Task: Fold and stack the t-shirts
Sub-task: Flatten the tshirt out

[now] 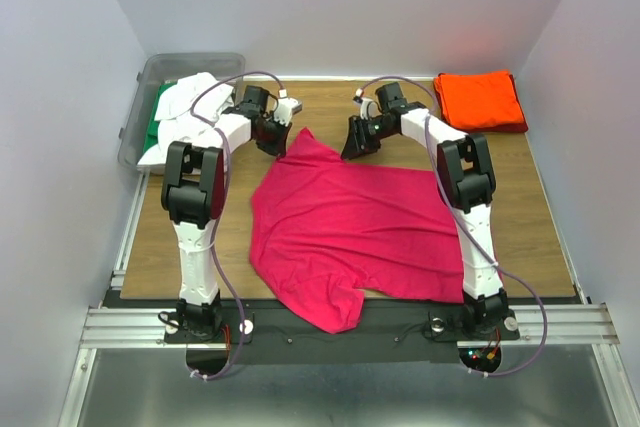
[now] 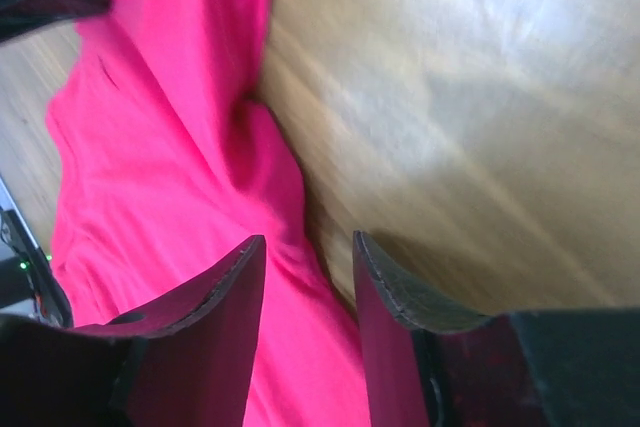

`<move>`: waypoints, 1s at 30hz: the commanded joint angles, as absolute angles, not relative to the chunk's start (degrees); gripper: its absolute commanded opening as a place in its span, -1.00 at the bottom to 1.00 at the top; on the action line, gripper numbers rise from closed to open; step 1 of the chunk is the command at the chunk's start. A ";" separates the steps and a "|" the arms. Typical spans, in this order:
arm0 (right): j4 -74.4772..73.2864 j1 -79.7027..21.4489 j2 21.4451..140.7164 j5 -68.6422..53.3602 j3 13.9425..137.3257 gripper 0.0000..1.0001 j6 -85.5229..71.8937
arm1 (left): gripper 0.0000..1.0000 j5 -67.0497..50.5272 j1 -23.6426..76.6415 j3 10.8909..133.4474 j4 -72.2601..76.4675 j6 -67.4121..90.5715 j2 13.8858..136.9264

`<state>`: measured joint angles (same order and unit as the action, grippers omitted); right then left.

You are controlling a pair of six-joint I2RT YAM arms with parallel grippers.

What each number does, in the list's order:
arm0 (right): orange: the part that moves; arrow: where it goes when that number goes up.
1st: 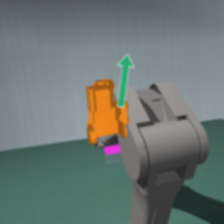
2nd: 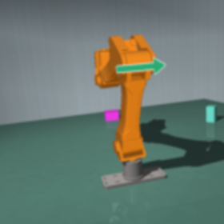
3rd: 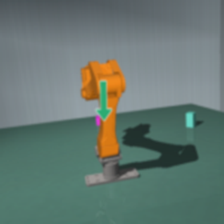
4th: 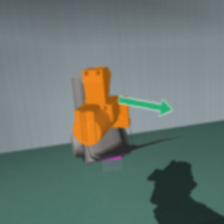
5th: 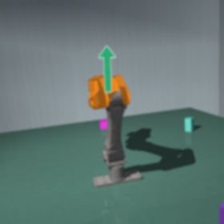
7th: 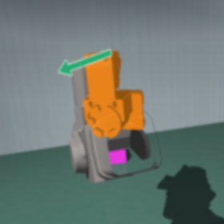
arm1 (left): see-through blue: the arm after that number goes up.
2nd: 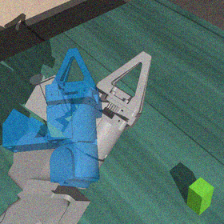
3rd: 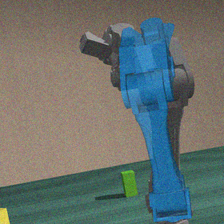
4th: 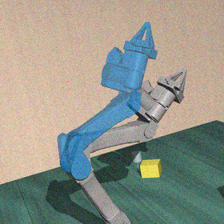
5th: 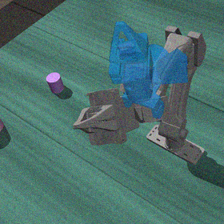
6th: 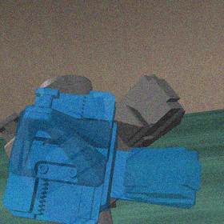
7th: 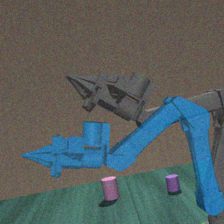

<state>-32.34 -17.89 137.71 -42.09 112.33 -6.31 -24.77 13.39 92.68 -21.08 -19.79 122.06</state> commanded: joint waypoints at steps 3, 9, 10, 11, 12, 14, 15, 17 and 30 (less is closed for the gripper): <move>-32.26 -18.90 132.02 -40.43 105.40 -0.14 -3.09 | -0.53 -24.95 12.57 90.26 -24.79 -25.31 115.59; -32.25 -18.90 127.45 -36.57 104.32 -0.12 -0.62 | -0.18 -29.87 12.74 100.60 -22.59 -22.33 118.63; -32.26 -18.90 127.44 -36.30 104.33 -0.10 -0.44 | -0.18 -29.71 12.74 102.81 -22.59 -22.32 119.87; -32.26 -18.81 126.40 -35.78 104.76 -0.09 -0.53 | -0.17 -29.53 13.18 104.92 -22.59 -21.72 121.10; -32.34 -18.81 125.78 -35.08 104.85 -0.07 -0.44 | -0.17 -29.44 13.36 109.03 -22.67 -21.01 123.72; -32.34 -18.37 123.85 -33.05 104.94 -0.05 -0.53 | -0.16 -29.62 13.71 112.83 -22.41 -19.78 126.29; -32.43 -18.02 123.05 -32.44 104.68 -0.03 1.30 | -0.16 -29.88 13.88 116.16 -22.33 -18.47 128.65; -32.78 -16.18 121.13 -31.03 103.72 -0.02 2.54 | -0.15 -31.20 14.15 120.21 -22.15 -17.41 130.77; -42.63 2.27 112.68 -21.54 94.31 0.20 21.07 | 0.09 -30.32 16.17 119.89 -20.65 -17.40 136.05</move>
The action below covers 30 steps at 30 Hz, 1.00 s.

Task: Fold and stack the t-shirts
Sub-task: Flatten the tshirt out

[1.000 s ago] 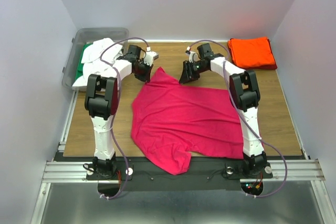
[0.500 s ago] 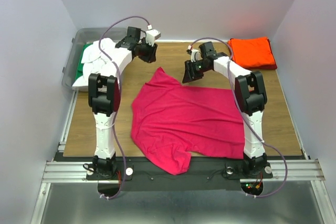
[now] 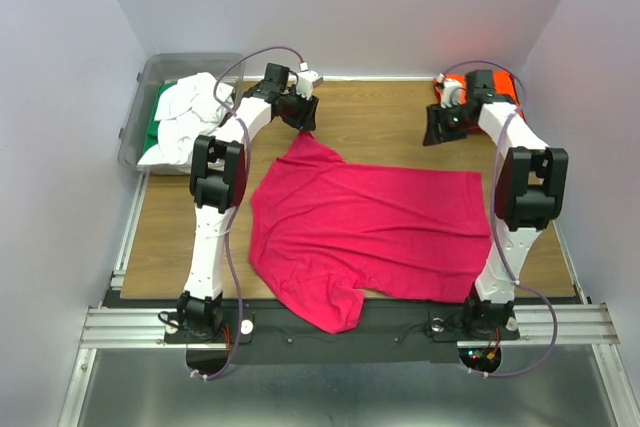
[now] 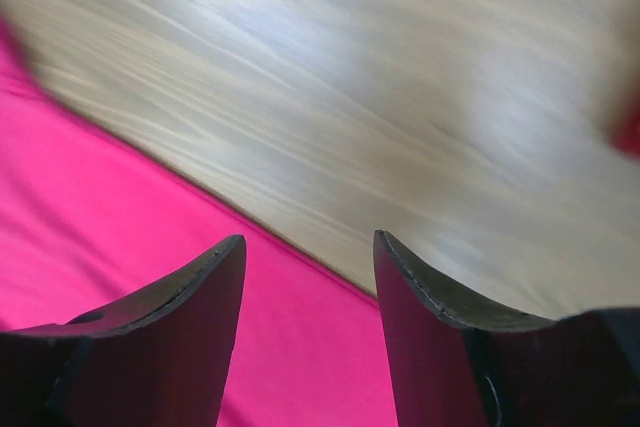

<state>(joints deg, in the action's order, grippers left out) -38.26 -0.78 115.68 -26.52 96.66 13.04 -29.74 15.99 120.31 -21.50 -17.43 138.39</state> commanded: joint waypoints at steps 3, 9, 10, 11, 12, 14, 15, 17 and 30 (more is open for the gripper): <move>-44.03 6.76 112.24 -20.04 92.55 0.20 24.68 | 0.09 -29.62 16.17 118.57 -20.65 -18.01 136.05; -46.05 13.18 112.94 -17.67 90.97 0.18 30.31 | 0.09 -29.09 16.26 116.81 -20.83 -18.46 135.88; -46.23 14.14 113.03 -17.23 90.79 0.18 30.93 | 0.09 -29.09 16.26 116.72 -20.92 -18.54 135.88; -46.49 14.50 113.11 -17.14 90.62 0.18 31.55 | 0.09 -29.18 16.17 116.72 -20.92 -18.54 135.88; -46.58 15.11 113.46 -16.88 90.44 0.18 32.42 | 0.08 -29.18 16.26 116.72 -21.00 -18.54 135.88; -46.58 15.38 114.08 -16.44 90.26 0.18 32.96 | 0.09 -29.44 16.35 116.89 -21.09 -18.54 136.05; -46.58 15.47 114.43 -16.44 90.26 0.16 33.31 | 0.09 -29.44 16.26 117.07 -21.27 -18.54 136.14; -46.67 15.64 115.57 -16.35 90.26 0.15 33.66 | 0.09 -29.71 16.35 117.16 -21.36 -18.46 136.23; -47.20 15.64 116.46 -16.96 86.75 -0.14 36.47 | 0.03 -30.06 16.26 118.65 -22.76 -17.58 137.20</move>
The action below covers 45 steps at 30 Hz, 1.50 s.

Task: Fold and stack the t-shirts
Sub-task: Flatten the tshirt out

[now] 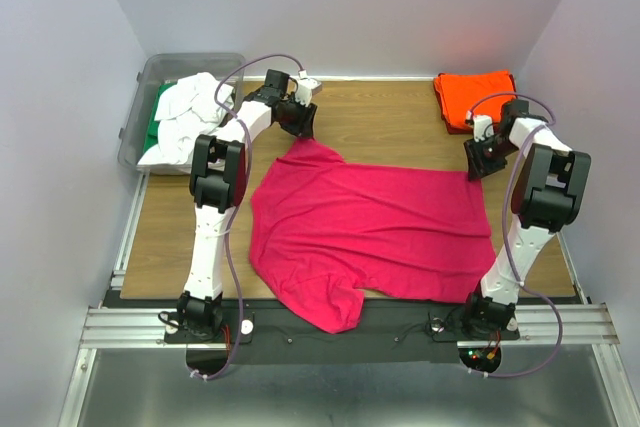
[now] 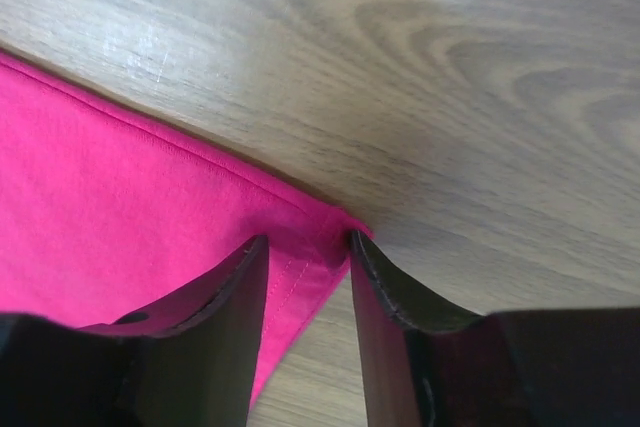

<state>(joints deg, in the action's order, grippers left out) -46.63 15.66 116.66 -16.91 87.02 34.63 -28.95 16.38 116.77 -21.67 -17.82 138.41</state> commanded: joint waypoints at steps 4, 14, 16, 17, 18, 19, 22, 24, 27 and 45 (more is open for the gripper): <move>-47.20 15.82 116.28 -16.79 86.92 -0.16 36.83 | 0.02 -30.06 16.17 118.48 -22.85 -17.32 136.32; -47.29 17.40 116.89 -17.23 88.68 -0.27 37.00 | -0.03 -29.00 15.56 118.65 -23.73 -17.75 135.44; -47.29 17.40 117.16 -17.49 88.86 -0.28 37.00 | -0.05 -28.92 15.47 118.57 -23.99 -17.84 135.44; -47.20 17.40 117.59 -17.93 89.29 -0.31 36.83 | -0.06 -28.83 15.56 118.48 -24.08 -17.84 135.44; -47.28 17.40 117.86 -18.10 89.73 -0.31 36.30 | -0.06 -28.83 15.47 118.56 -24.17 -17.84 135.44; -47.29 17.40 118.21 -18.19 90.08 -0.30 36.04 | -0.06 -28.65 15.38 118.56 -24.26 -17.93 135.35; -47.20 17.40 118.74 -18.19 91.84 -0.15 35.51 | -0.05 -28.65 15.12 118.56 -24.52 -18.19 134.91; -47.11 17.40 119.00 -18.19 93.33 -0.07 35.16 | -0.05 -28.39 15.03 119.09 -24.96 -18.46 135.17; -47.28 17.40 119.53 -18.37 94.22 -0.05 34.89 | -0.05 -28.39 14.85 119.70 -25.57 -18.54 135.53; -45.70 17.40 124.80 -19.51 104.57 -0.99 30.50 | -1.00 -26.28 13.27 127.43 -19.96 -15.47 137.20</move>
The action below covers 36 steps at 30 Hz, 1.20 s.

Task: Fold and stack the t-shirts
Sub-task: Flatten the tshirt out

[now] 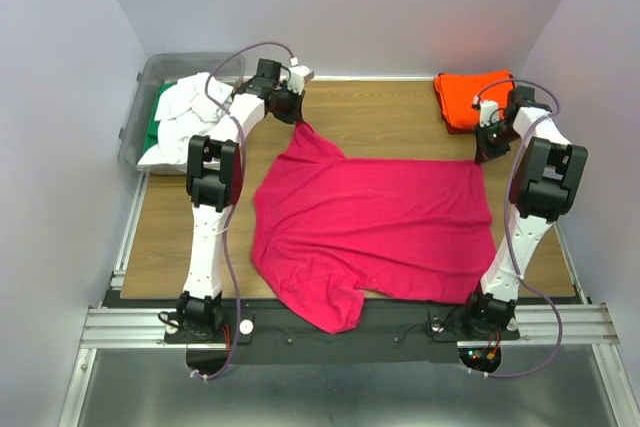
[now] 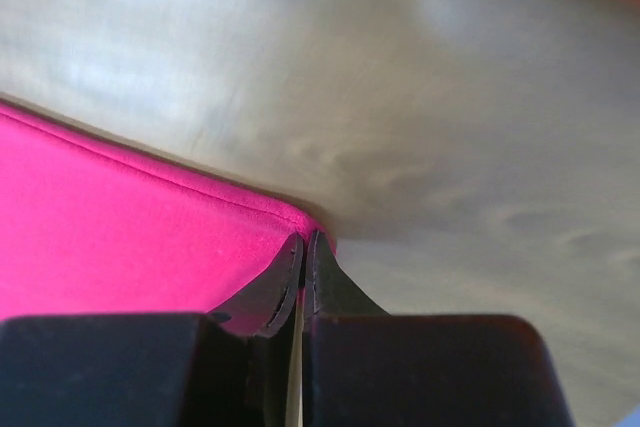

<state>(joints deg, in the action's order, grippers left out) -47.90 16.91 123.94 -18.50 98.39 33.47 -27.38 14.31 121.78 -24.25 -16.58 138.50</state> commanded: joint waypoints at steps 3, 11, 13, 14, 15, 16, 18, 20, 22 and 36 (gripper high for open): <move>-45.35 17.40 127.08 -19.08 111.34 -0.99 28.39 | -1.00 -25.31 12.40 129.37 -16.89 -14.86 137.37; -45.09 17.40 131.92 -18.98 121.37 -0.99 25.75 | -1.00 -24.61 10.90 133.15 -11.87 -14.06 138.43; -45.17 17.40 131.57 -19.60 121.55 -0.99 25.66 | -1.00 -25.13 10.72 133.15 -11.43 -14.06 138.08; -45.26 17.40 131.05 -19.86 121.38 -0.99 25.66 | -1.00 -26.01 10.72 132.89 -11.43 -14.32 137.29; -45.26 17.40 130.00 -20.47 121.12 -0.99 25.66 | -1.00 -26.54 10.64 132.28 -11.43 -14.41 136.59; -45.18 17.40 129.03 -20.65 120.07 -0.99 26.01 | -1.00 -27.85 10.81 130.71 -11.43 -14.59 134.84; -45.26 17.40 127.45 -21.44 118.57 -0.99 26.54 | -1.00 -28.91 10.81 128.33 -11.51 -14.76 132.46; -45.18 17.40 124.64 -21.62 116.02 -0.99 27.42 | -1.00 -29.53 11.07 123.77 -11.43 -15.03 128.51; -45.18 17.40 121.92 -21.62 113.40 -0.99 28.39 | -1.00 -29.18 11.42 118.49 -11.60 -15.47 124.04; -45.44 17.40 112.07 -20.48 101.44 -0.99 33.48 | -1.00 -17.76 18.36 92.66 -16.08 -17.40 102.23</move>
<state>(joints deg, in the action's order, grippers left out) -46.17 16.91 115.98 -20.40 103.70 31.14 -21.78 16.62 97.01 -14.74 -16.21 107.42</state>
